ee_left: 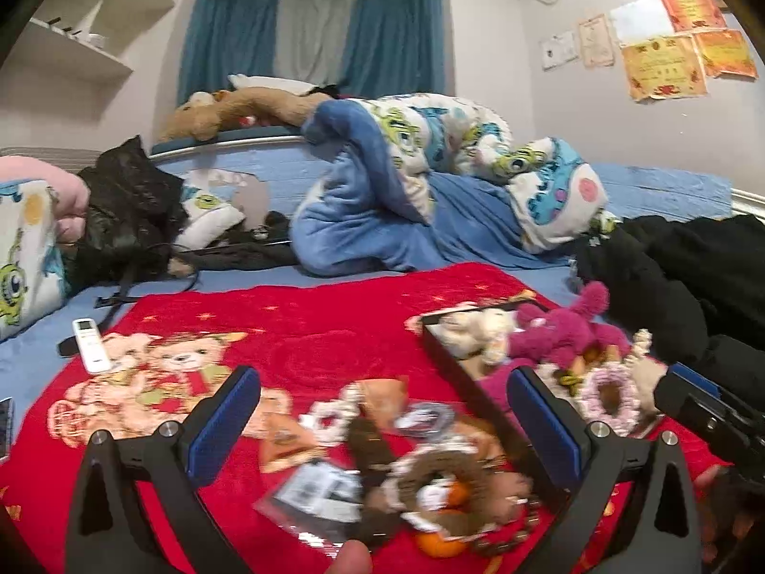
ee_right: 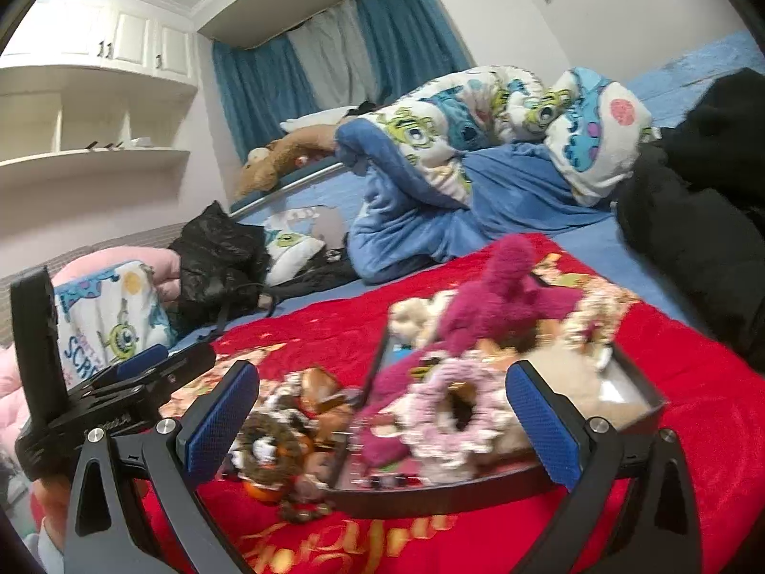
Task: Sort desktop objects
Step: 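Withdraw both open tools from the tray back toward the pile, then grasp the brown crocheted scrunchie with the right tool while the left grasps a brown plush monkey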
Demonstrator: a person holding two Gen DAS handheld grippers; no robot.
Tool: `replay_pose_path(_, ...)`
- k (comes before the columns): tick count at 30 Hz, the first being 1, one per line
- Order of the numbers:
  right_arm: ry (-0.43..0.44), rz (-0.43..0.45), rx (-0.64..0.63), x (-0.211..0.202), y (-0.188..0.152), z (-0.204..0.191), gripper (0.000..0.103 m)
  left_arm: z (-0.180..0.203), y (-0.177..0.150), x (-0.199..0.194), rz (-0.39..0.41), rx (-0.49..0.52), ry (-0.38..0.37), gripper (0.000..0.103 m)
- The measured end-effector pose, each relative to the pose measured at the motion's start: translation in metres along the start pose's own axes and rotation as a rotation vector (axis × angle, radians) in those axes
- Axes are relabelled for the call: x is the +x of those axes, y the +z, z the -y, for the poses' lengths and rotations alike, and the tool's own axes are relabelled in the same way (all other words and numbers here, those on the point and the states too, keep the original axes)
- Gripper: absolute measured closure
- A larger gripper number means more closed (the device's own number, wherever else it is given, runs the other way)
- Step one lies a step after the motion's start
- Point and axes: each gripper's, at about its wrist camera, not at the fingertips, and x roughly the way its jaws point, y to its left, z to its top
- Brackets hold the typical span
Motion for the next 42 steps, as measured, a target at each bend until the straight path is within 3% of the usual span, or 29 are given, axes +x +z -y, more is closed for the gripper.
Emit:
replay_pose_path(8,0.096,-0.051,-0.060,0.030,-0.009,-0.051,0.000,-0.042,-0.009,0.006,-0.031,0.002,0.085,0.000)
replay_pose_path(12,0.111,-0.098,-0.115,0.048,-0.015,-0.069,0.000,-0.048,-0.018,0.014,-0.064,0.012,0.093,0.000)
replay_pose_path(15,0.127,-0.151,-0.126,0.061,-0.020,-0.071,0.000,-0.047,-0.023,0.022,-0.070,0.045,0.155,0.000)
replay_pose_path(19,0.157,-0.243,-0.075,0.080,-0.031,-0.059,0.009,-0.058,-0.033,0.031,-0.102,0.015,0.128,0.000)
replay_pose_path(22,0.192,-0.321,-0.047,0.094,-0.038,-0.052,0.010,-0.060,-0.038,0.036,-0.125,0.009,0.143,0.000)
replay_pose_path(28,0.171,-0.366,-0.127,0.098,-0.045,-0.066,0.029,-0.057,-0.044,0.042,-0.150,0.015,0.139,0.000)
replay_pose_path(32,0.145,-0.419,-0.175,0.106,-0.052,-0.073,0.060,-0.055,-0.048,0.048,-0.174,0.023,0.135,0.000)
replay_pose_path(34,0.139,-0.419,-0.174,0.106,-0.051,-0.072,0.062,-0.055,-0.049,0.050,-0.185,0.019,0.118,0.000)
replay_pose_path(42,0.112,-0.406,-0.104,0.105,-0.046,-0.055,0.087,-0.047,-0.053,0.053,-0.215,0.032,0.044,0.000)
